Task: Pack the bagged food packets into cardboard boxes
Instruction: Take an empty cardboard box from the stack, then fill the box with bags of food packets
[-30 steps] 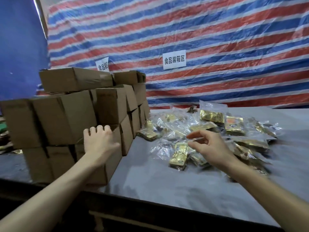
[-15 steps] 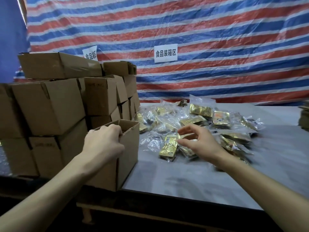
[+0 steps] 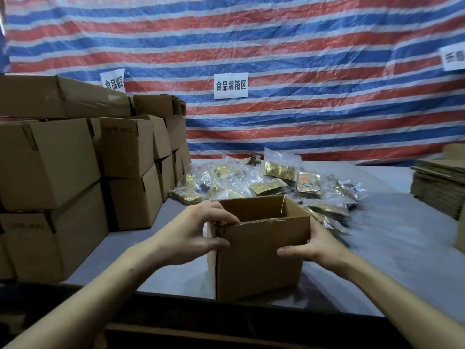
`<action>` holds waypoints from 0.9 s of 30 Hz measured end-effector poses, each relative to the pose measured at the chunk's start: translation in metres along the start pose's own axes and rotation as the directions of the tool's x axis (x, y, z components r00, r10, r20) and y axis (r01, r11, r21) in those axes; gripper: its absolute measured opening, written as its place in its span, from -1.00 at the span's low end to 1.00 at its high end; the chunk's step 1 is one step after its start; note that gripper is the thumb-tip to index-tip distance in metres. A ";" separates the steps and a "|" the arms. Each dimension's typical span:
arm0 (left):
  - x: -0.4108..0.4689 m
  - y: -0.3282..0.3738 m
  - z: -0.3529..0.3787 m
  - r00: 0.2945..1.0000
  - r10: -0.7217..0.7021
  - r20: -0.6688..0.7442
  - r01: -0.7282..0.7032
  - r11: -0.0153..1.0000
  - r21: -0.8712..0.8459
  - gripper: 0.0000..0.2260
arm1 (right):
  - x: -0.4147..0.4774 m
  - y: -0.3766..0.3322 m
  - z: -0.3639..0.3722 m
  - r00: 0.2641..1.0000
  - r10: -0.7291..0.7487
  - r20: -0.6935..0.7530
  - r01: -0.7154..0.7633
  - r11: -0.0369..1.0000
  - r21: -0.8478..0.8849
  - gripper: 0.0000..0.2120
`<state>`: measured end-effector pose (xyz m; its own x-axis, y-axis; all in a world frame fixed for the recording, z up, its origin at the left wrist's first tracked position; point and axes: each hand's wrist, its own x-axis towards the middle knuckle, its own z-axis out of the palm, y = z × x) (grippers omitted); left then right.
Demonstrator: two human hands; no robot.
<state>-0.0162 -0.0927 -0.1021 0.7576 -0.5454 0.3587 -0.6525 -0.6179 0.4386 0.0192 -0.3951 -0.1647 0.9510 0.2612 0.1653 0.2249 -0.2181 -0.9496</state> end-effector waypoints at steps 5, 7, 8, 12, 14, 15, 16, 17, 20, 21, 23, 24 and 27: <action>0.021 -0.036 0.053 0.946 -0.074 -0.316 0.013 0.982 -0.189 -0.14 | -0.002 0.022 -0.004 0.987 -0.006 -0.158 -0.008 0.996 -0.087 -0.17; 0.029 -0.043 0.076 0.917 -0.240 -0.318 0.097 0.909 -0.405 0.08 | -0.003 0.034 -0.001 0.981 -0.042 -0.188 0.014 0.989 -0.149 -0.18; 0.032 -0.047 0.087 0.909 -0.309 -0.280 0.126 0.844 -0.522 0.13 | -0.004 0.038 0.000 0.976 -0.067 -0.205 0.033 0.986 -0.165 -0.19; 0.040 -0.060 0.122 0.886 -0.419 -0.198 0.135 0.641 -0.756 -0.11 | -0.005 0.049 -0.009 0.952 -0.118 -0.282 0.096 0.991 -0.090 -0.52; 0.042 -0.065 0.131 0.879 -0.432 -0.200 0.127 0.617 -0.776 -0.16 | -0.005 0.049 -0.016 0.919 -0.137 -0.369 0.114 0.990 -0.084 -0.85; 0.043 -0.067 0.134 0.875 -0.437 -0.208 0.120 0.611 -0.782 -0.17 | -0.003 0.051 -0.021 0.889 -0.168 -0.426 0.105 0.980 -0.167 -0.82; 0.042 -0.068 0.136 0.872 -0.440 -0.213 0.115 0.608 -0.786 -0.17 | 0.000 0.054 -0.028 0.862 -0.190 -0.470 0.083 0.967 -0.240 -0.75; 0.042 -0.068 0.138 0.870 -0.442 -0.216 0.115 0.609 -0.785 -0.16 | 0.003 0.055 -0.034 0.845 -0.187 -0.501 0.016 0.945 -0.325 -0.77; 0.042 -0.070 0.141 0.871 -0.443 -0.211 0.125 0.617 -0.777 -0.16 | 0.015 0.068 -0.049 0.890 0.066 -0.450 -0.361 0.706 -0.610 -0.55; 0.042 -0.071 0.142 0.871 -0.444 -0.210 0.125 0.614 -0.779 -0.17 | 0.018 0.074 -0.051 0.892 0.155 -0.426 -0.425 0.608 -0.670 -0.37; 0.043 -0.071 0.143 0.870 -0.443 -0.218 0.116 0.614 -0.781 -0.18 | 0.023 0.081 -0.053 0.884 0.192 -0.425 -0.457 0.543 -0.704 -0.29; 0.043 -0.071 0.143 0.870 -0.441 -0.220 0.112 0.613 -0.782 -0.17 | 0.027 0.084 -0.057 0.878 0.161 -0.450 -0.454 0.577 -0.680 -0.36; 0.043 -0.070 0.144 0.871 -0.436 -0.225 0.102 0.609 -0.787 -0.17 | 0.032 0.094 -0.070 0.854 -0.004 -0.520 -0.351 0.734 -0.582 -0.66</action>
<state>0.0590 -0.1542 -0.2358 0.9486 -0.0782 0.3066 -0.3065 0.0137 0.9518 0.0854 -0.4731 -0.2297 0.9218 -0.2645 0.2835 -0.0449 -0.7991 -0.5995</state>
